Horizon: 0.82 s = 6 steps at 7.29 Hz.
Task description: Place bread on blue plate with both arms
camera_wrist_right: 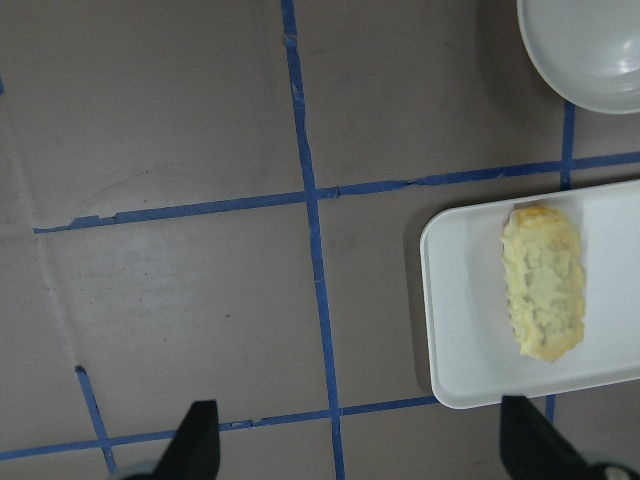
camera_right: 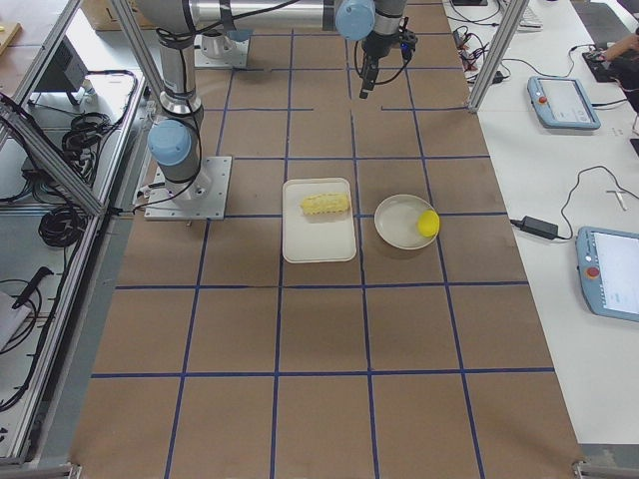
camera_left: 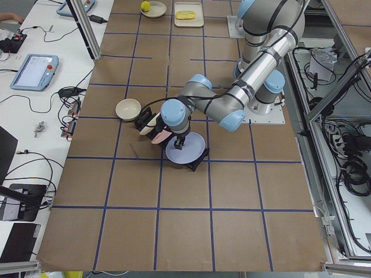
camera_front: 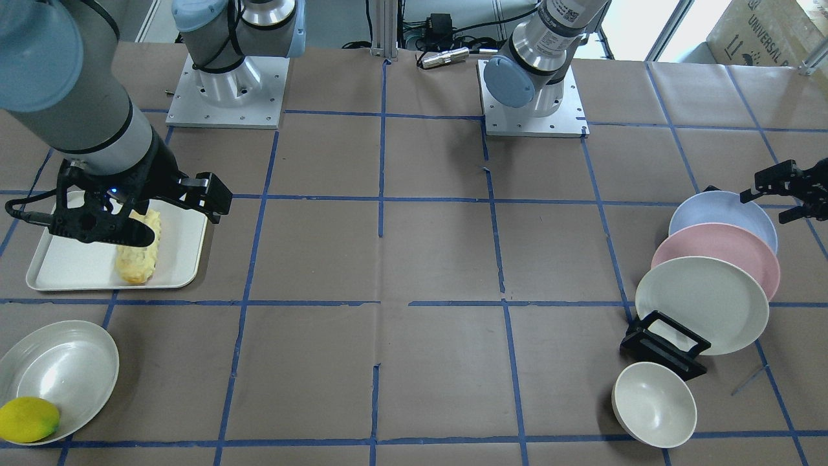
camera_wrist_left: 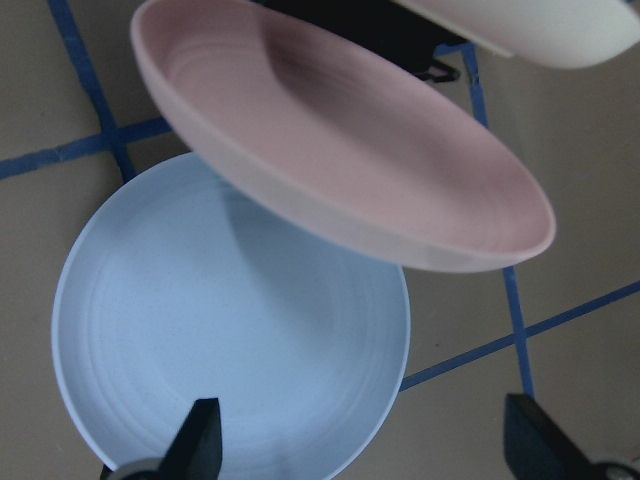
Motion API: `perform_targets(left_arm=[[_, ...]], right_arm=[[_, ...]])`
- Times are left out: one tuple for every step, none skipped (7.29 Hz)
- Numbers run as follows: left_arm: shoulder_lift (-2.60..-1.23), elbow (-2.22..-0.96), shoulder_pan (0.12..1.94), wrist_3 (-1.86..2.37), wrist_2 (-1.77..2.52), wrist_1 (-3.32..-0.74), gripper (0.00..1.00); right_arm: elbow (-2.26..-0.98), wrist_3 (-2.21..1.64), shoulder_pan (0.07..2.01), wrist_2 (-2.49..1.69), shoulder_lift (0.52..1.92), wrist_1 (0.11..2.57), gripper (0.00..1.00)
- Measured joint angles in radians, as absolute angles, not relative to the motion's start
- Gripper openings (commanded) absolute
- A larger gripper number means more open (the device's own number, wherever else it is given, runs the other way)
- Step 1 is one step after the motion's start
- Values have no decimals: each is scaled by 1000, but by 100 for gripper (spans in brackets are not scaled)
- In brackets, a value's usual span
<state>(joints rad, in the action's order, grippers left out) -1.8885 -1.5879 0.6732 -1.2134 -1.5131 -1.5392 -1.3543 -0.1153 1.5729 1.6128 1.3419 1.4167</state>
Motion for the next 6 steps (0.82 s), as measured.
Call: perform_targets(left_arm=[[-1923, -1564, 656, -1244, -1505, -1538, 100], [-1966, -1532, 648, -1257, -1502, -1538, 100], [-2016, -1496, 645, -1261, -1502, -1538, 100], [-2061, -1463, 646, -1262, -1505, -1540, 100], [-2092, -1437, 648, -1257, -1511, -1541, 100], [-2117, -1421, 652, -1247, -1517, -1540, 100]], right_arm=[[-1371, -124, 1573, 1612, 1349, 1420, 100], [-1378, -125, 1572, 1613, 1352, 1422, 100], [-1382, -124, 1571, 1613, 1352, 1423, 100], [-1382, -124, 1571, 1614, 1353, 1424, 100], [-1379, -122, 1567, 1614, 1353, 1425, 100], [-1375, -119, 1563, 1615, 1353, 1428, 100]])
